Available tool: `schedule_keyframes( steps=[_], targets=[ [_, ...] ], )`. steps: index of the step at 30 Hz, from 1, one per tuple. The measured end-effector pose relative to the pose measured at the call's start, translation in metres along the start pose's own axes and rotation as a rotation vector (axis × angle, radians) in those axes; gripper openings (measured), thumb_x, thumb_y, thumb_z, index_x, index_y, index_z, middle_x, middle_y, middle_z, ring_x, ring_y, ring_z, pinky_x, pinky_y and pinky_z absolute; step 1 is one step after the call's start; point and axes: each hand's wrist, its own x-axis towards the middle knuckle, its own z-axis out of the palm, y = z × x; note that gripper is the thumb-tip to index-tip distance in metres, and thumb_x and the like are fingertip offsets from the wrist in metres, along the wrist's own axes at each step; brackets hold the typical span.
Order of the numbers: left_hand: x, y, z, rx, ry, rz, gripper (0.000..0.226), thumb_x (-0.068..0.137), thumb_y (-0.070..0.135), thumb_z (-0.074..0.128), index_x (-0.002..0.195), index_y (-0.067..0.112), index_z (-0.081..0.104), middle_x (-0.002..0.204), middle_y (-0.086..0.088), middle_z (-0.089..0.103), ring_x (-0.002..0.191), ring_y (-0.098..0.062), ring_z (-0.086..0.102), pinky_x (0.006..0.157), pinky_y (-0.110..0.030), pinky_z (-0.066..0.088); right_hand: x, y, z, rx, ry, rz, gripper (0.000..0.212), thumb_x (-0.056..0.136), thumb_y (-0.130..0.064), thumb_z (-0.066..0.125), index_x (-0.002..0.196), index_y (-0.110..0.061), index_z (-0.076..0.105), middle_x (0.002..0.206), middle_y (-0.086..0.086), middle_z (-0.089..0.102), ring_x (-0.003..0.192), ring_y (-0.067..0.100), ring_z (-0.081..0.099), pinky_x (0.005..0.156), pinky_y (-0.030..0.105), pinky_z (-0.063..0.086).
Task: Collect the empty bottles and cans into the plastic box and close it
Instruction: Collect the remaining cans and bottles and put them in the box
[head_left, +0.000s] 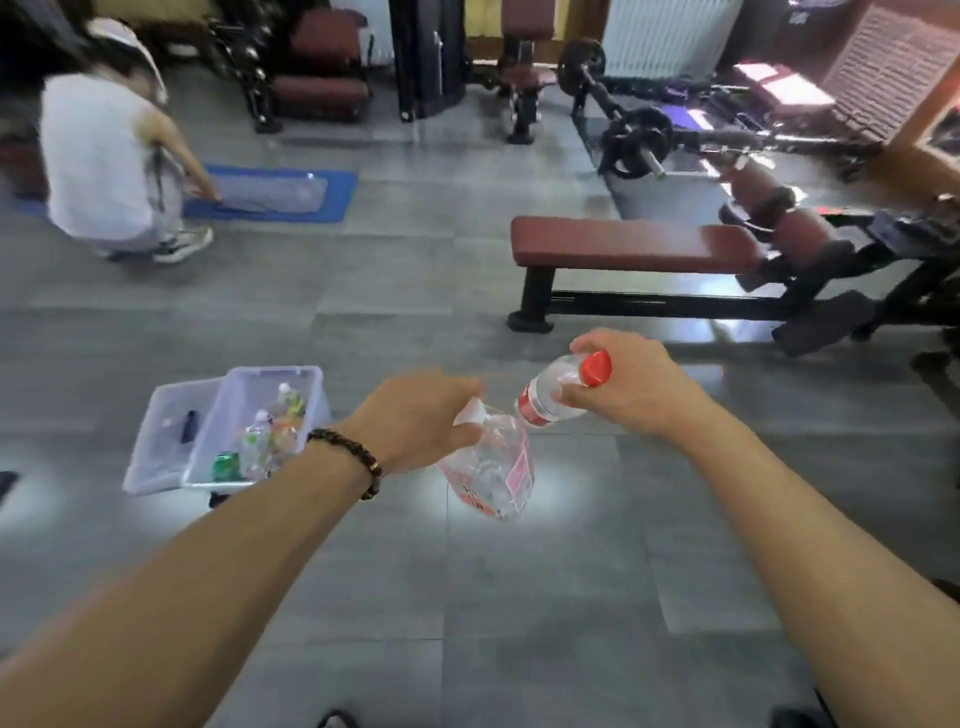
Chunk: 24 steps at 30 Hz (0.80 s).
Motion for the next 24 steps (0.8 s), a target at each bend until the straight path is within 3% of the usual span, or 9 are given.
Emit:
schedule_keyframes(
  steps=[5, 8, 12, 19, 24],
  targets=[
    [-0.018, -0.143, -0.006, -0.044, 0.007, -0.128, 0.028, 0.088, 0.045, 0.053, 0.103, 0.022, 0.053, 0.093, 0.003, 0.060, 0.089, -0.021, 0.056, 0.068, -0.032, 0.037, 0.085, -0.096, 0.081, 0.024, -0.086, -0.057, 0.053, 0.076, -0.037, 0.074, 0.124, -0.023, 0.057, 0.116, 0.002, 0.060, 0.107, 0.020, 0.052, 0.086, 0.025, 0.038],
    [-0.025, -0.220, -0.008, -0.045, -0.033, -0.176, 0.026, 0.087, 0.047, 0.052, 0.099, 0.024, 0.052, 0.089, 0.006, 0.055, 0.087, -0.021, 0.057, 0.070, -0.035, 0.044, 0.125, -0.143, 0.125, 0.041, -0.122, -0.063, 0.053, 0.076, -0.037, 0.073, 0.124, -0.023, 0.056, 0.117, 0.001, 0.060, 0.111, 0.021, 0.051, 0.088, 0.027, 0.039],
    [-0.024, -0.307, -0.011, -0.046, -0.067, -0.250, 0.024, 0.088, 0.048, 0.050, 0.100, 0.027, 0.051, 0.095, 0.000, 0.059, 0.085, -0.024, 0.057, 0.070, -0.035, 0.046, 0.179, -0.190, 0.178, 0.045, -0.207, -0.072, 0.046, 0.079, -0.034, 0.071, 0.121, -0.021, 0.057, 0.110, -0.002, 0.058, 0.099, 0.016, 0.047, 0.081, 0.024, 0.036],
    [0.016, -0.446, 0.008, 0.051, -0.087, -0.350, 0.029, 0.091, 0.046, 0.050, 0.110, 0.024, 0.049, 0.081, 0.003, 0.053, 0.075, -0.022, 0.051, 0.072, -0.037, 0.049, 0.305, -0.236, 0.282, 0.102, -0.304, -0.060, 0.052, 0.079, -0.034, 0.072, 0.127, -0.021, 0.054, 0.123, -0.002, 0.058, 0.100, 0.012, 0.049, 0.082, 0.021, 0.036],
    [0.058, -0.548, 0.050, 0.093, -0.112, -0.374, 0.025, 0.092, 0.044, 0.049, 0.109, 0.026, 0.048, 0.094, 0.000, 0.067, 0.081, -0.026, 0.060, 0.071, -0.037, 0.049, 0.400, -0.250, 0.380, 0.061, -0.403, -0.026, 0.047, 0.079, -0.037, 0.071, 0.121, -0.021, 0.056, 0.115, -0.001, 0.060, 0.105, 0.021, 0.055, 0.080, 0.028, 0.041]
  ],
)
